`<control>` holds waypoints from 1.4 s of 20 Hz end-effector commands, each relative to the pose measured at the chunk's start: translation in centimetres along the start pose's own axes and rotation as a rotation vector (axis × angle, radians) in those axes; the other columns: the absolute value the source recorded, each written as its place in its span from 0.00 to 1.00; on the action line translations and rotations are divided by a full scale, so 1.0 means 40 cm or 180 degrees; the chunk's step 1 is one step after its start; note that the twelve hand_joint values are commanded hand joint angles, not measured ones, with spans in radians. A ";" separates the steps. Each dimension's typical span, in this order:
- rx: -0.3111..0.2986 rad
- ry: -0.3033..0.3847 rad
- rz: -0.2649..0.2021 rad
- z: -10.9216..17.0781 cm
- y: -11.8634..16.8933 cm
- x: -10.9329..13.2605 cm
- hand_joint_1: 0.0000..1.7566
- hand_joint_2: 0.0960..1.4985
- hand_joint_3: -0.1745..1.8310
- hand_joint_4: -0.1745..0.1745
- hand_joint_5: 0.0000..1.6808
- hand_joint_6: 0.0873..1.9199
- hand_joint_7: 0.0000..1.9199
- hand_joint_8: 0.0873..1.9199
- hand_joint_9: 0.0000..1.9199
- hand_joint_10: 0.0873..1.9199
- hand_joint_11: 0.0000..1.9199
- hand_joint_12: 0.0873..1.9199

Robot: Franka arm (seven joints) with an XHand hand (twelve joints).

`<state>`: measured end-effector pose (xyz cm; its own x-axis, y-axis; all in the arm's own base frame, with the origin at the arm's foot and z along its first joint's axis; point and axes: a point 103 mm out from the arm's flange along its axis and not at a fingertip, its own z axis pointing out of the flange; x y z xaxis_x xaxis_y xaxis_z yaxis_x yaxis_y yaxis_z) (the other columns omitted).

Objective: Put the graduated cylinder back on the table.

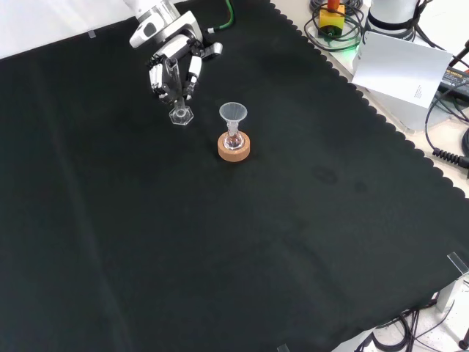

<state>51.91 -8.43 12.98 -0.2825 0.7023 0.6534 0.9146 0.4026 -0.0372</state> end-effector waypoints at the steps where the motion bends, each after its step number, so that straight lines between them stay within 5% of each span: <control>1: -0.0052 0.0078 -0.0024 0.019 0.014 -0.024 0.85 0.72 0.09 0.20 0.55 0.43 0.40 0.63 0.56 0.51 0.54 0.40; 16: -0.0283 0.0205 -0.0012 0.066 0.018 -0.074 0.85 0.72 0.09 0.20 0.55 0.43 0.40 0.63 0.56 0.51 0.53 0.40; 28: -0.0276 0.0259 -0.0006 0.070 0.019 -0.086 0.85 0.73 0.09 0.22 0.53 0.43 0.38 0.66 0.54 0.53 0.52 0.41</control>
<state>52.76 -9.02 8.62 -0.2614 0.6511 0.7126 0.9377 0.3463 0.0276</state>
